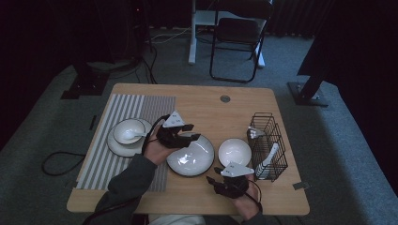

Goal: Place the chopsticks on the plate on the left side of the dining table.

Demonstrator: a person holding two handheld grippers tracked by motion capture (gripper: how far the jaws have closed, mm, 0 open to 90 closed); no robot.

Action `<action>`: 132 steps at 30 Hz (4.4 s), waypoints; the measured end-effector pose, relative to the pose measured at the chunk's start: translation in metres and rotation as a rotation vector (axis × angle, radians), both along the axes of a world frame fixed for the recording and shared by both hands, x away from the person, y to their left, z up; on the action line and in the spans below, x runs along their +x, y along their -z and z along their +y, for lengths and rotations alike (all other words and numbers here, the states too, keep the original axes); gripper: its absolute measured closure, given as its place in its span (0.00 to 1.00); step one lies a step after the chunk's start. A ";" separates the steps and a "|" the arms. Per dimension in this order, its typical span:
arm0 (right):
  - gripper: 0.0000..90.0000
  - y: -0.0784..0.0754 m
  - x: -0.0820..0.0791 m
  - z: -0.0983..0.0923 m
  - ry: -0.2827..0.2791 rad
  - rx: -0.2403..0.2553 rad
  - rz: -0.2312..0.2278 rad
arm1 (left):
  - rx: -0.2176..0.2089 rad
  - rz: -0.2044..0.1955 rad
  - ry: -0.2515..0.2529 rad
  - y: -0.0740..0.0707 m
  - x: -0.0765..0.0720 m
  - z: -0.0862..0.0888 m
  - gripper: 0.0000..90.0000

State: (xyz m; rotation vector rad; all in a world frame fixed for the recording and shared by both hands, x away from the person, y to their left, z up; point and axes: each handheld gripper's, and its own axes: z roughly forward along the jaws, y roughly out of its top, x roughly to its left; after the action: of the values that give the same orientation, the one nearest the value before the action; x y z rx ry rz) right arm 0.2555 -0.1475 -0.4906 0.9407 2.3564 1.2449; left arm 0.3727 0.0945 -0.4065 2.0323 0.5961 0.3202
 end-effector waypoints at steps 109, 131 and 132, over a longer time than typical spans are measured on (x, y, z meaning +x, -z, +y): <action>0.58 0.019 -0.005 -0.014 0.008 0.006 0.040 | 0.091 -0.039 0.166 -0.022 0.035 -0.185 0.82; 0.58 0.019 -0.006 -0.014 0.010 0.009 0.033 | 0.094 -0.074 0.138 -0.029 0.035 -0.180 0.94; 0.58 0.019 -0.006 -0.014 0.010 0.008 0.032 | 0.097 -0.078 0.141 -0.031 0.034 -0.180 0.94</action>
State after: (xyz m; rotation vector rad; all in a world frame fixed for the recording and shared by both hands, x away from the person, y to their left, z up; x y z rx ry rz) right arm 0.2500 -0.1614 -0.5097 0.9812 2.3702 1.2447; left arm 0.4067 -0.0855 -0.3758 2.1314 0.3933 0.3479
